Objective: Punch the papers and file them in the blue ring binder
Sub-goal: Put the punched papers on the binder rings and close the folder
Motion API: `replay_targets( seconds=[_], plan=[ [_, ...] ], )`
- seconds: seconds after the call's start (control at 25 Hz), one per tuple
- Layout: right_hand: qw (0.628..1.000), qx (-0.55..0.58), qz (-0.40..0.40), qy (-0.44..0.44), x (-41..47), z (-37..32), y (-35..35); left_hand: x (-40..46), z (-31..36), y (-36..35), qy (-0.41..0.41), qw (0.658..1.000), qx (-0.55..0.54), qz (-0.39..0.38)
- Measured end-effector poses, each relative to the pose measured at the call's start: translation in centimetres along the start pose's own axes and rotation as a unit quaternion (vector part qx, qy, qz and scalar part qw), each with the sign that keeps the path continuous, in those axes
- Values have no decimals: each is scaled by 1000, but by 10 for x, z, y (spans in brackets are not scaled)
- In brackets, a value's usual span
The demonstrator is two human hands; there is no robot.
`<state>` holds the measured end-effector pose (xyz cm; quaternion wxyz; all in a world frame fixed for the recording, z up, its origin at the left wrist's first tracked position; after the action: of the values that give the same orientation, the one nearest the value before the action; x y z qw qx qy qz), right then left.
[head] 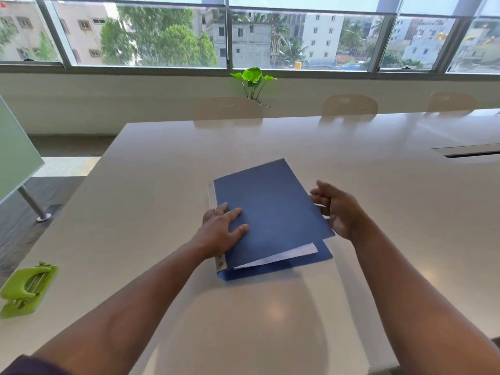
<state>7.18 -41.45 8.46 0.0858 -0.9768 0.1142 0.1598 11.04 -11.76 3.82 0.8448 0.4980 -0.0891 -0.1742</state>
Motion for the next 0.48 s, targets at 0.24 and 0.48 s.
replay_targets(
  seconds=[0.24, 0.48],
  plan=[
    [934, -346, 93, 8, 5, 46, 4, -8, -2, -17, 82, 987, -124, 65],
    [849, -515, 112, 36, 2, 59, -32, -7, -11, -8, 119, 968, -199, 97]
  ],
)
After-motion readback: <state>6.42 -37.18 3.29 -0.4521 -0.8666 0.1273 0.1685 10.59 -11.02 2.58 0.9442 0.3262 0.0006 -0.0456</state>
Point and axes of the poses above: each hand's wrist, its own x-axis towards the middle knuckle, its own y-axis out of the back of the hand, z = x × y, the point moved 3 cm from there along x, towards the middle knuckle, and after that the axes turned 3 degrees about -y, right-handed, at the moved point
